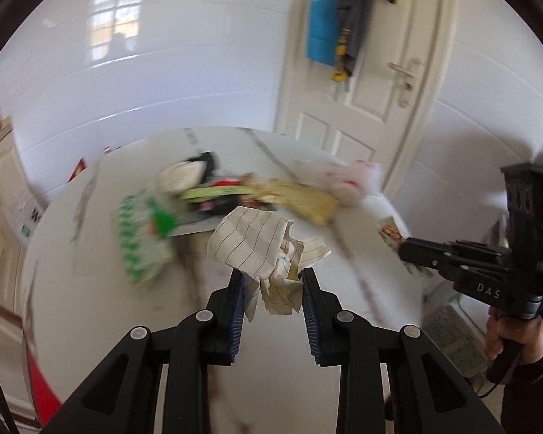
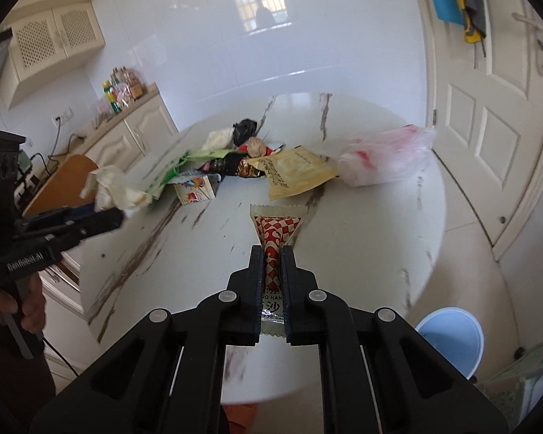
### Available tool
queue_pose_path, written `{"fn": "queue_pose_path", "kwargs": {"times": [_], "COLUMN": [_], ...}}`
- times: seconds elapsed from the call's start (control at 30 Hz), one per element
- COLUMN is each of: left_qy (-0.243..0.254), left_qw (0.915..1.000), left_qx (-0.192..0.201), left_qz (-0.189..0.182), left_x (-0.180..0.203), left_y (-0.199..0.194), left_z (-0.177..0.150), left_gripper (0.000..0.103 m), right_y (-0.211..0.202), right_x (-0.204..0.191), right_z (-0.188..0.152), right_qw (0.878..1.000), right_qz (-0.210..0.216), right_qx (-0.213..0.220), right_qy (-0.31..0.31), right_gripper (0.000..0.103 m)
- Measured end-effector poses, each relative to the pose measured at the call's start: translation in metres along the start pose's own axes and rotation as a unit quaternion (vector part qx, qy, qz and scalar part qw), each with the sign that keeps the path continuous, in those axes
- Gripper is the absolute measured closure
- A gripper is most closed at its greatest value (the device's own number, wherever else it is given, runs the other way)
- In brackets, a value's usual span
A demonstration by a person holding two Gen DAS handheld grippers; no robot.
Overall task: Collect trash
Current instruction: 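Grasp the crumpled white tissue with the left gripper while the right grasps the sauce packet, then carry both items over the blue bucket and open both grippers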
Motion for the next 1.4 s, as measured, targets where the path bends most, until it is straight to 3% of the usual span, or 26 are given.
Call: {"fn": "queue_pose_path", "kwargs": {"times": [0.23, 0.43, 0.7, 0.93, 1.03, 1.07, 1.17, 1.4], "left_qy": [0.053, 0.103, 0.163, 0.173, 0.179, 0.179, 0.177, 0.17], "left_qw": [0.9974, 0.9903, 0.9729, 0.9615, 0.9588, 0.9581, 0.9589, 0.9603], "left_qx": [-0.025, -0.05, -0.13, -0.192, -0.205, -0.209, -0.212, -0.214], "left_qz": [-0.042, -0.078, -0.099, -0.092, -0.082, -0.079, -0.065, -0.055], "left_x": [0.091, 0.173, 0.266, 0.297, 0.302, 0.303, 0.295, 0.306], "left_y": [0.023, 0.061, 0.172, 0.284, 0.326, 0.34, 0.374, 0.407], "left_z": [-0.008, -0.017, -0.06, -0.074, -0.075, -0.075, -0.073, -0.082], "left_gripper": [0.077, 0.077, 0.077, 0.076, 0.071, 0.068, 0.045, 0.034], "right_y": [-0.047, -0.09, -0.107, -0.084, -0.07, -0.066, -0.052, -0.026], "right_x": [0.037, 0.1, 0.2, 0.271, 0.293, 0.302, 0.316, 0.329], "right_z": [-0.01, -0.043, -0.115, -0.164, -0.179, -0.186, -0.199, -0.208], "right_qw": [0.999, 0.995, 0.982, 0.972, 0.969, 0.968, 0.965, 0.963], "right_qz": [-0.015, -0.059, -0.098, -0.103, -0.102, -0.101, -0.098, -0.082], "right_qx": [0.036, 0.049, 0.029, 0.003, -0.007, -0.01, -0.019, -0.022], "right_qy": [0.027, 0.069, 0.156, 0.21, 0.225, 0.23, 0.242, 0.256], "right_gripper": [0.094, 0.094, 0.094, 0.094, 0.094, 0.094, 0.094, 0.089]}}
Point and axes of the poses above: each gripper's, at about its wrist camera, not at the fingertips, and y roughly the way its jaws point, x to its right, z to its top, the point moved 9 cm from there along y, roughly the way its jaws point, and after that the axes turned 12 degrees about -y, right-handed, at the moved point
